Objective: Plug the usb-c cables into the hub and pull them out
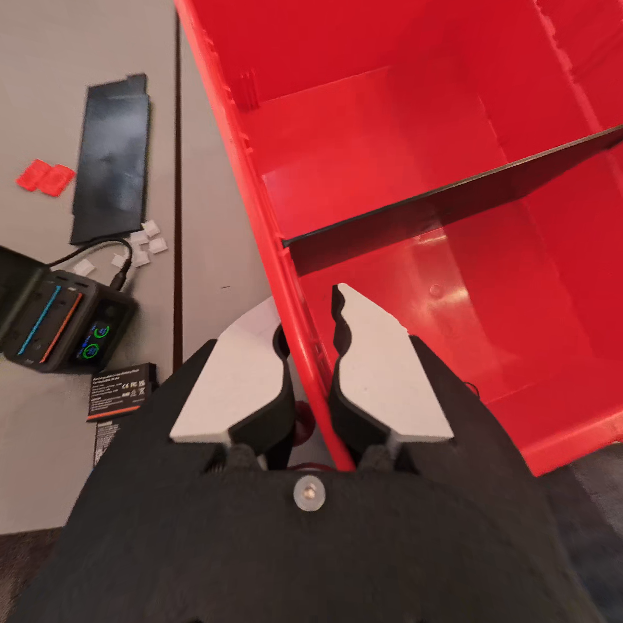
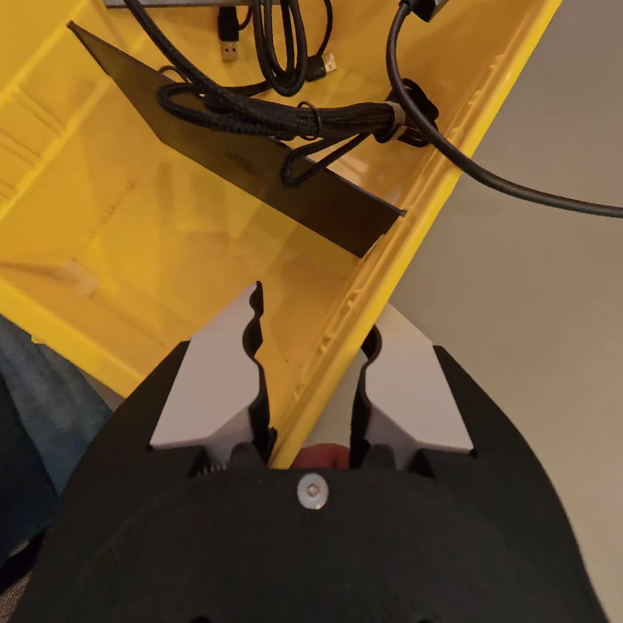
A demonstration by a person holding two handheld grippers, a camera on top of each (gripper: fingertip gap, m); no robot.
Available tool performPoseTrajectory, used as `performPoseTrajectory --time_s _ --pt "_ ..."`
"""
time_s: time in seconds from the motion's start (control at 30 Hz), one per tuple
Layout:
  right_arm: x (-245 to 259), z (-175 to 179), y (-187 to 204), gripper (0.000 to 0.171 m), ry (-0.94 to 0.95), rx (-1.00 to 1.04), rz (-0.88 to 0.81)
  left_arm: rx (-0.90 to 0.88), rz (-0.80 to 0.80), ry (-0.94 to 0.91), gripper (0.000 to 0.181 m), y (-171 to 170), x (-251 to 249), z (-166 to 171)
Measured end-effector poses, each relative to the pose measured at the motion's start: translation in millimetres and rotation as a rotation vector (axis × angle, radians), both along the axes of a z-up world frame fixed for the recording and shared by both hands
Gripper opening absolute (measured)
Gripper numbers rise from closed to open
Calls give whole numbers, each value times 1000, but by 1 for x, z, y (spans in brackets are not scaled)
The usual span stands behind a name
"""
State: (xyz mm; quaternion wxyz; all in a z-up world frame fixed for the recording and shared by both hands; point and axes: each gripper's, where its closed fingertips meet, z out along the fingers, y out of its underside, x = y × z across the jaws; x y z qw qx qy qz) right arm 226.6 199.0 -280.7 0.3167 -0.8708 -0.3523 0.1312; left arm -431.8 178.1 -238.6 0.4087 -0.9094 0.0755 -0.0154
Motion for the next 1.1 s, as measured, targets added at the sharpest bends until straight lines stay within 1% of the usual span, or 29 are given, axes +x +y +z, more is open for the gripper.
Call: performPoseTrajectory --time_s 0.07,0.13,0.23,0.33,0.4,0.47,0.53,0.6,0.67,0.7,0.73,0.8,0.87,0.93,1.0,1.1 --pt "-41 1 2 56 27 7 34 51 23 -17 20 -7 -5 14" --pt "-86 4 3 61 67 25 65 88 45 -36 21 -15 -12 27" --pt "-159 6 -3 83 161 14 131 132 55 -80 22 -32 -16 50" --pt "-227 7 -10 98 188 15 205 182 56 -80 20 -50 -19 82" --pt "-272 8 -14 108 242 9 233 226 64 -66 21 -59 -24 105" --pt "-317 11 -25 128 318 -18 299 267 81 -38 21 -68 -31 127" --pt "-354 19 -36 137 416 -85 344 299 94 -23 21 -75 -34 144" --pt "-375 27 -43 145 467 -122 373 329 91 -27 22 -78 -30 157" --pt "-379 38 -47 141 467 -80 409 350 62 -45 22 -77 -15 164" --pt "-375 44 -48 140 458 -50 424 358 38 -53 22 -74 -4 167" --pt "-369 52 -49 136 458 -24 434 364 12 -63 22 -71 9 169" --pt "-350 74 -54 122 504 -1 455 375 -46 -81 23 -58 42 169" --pt "-323 102 -60 118 573 30 468 381 -114 -101 23 -41 82 165" --pt "-293 133 -75 115 683 99 521 388 -191 -73 23 -20 125 160" --pt "-263 146 -92 121 716 139 522 386 -281 -23 23 1 173 154" --pt "-228 152 -101 125 703 247 409 367 -418 10 23 24 253 142"
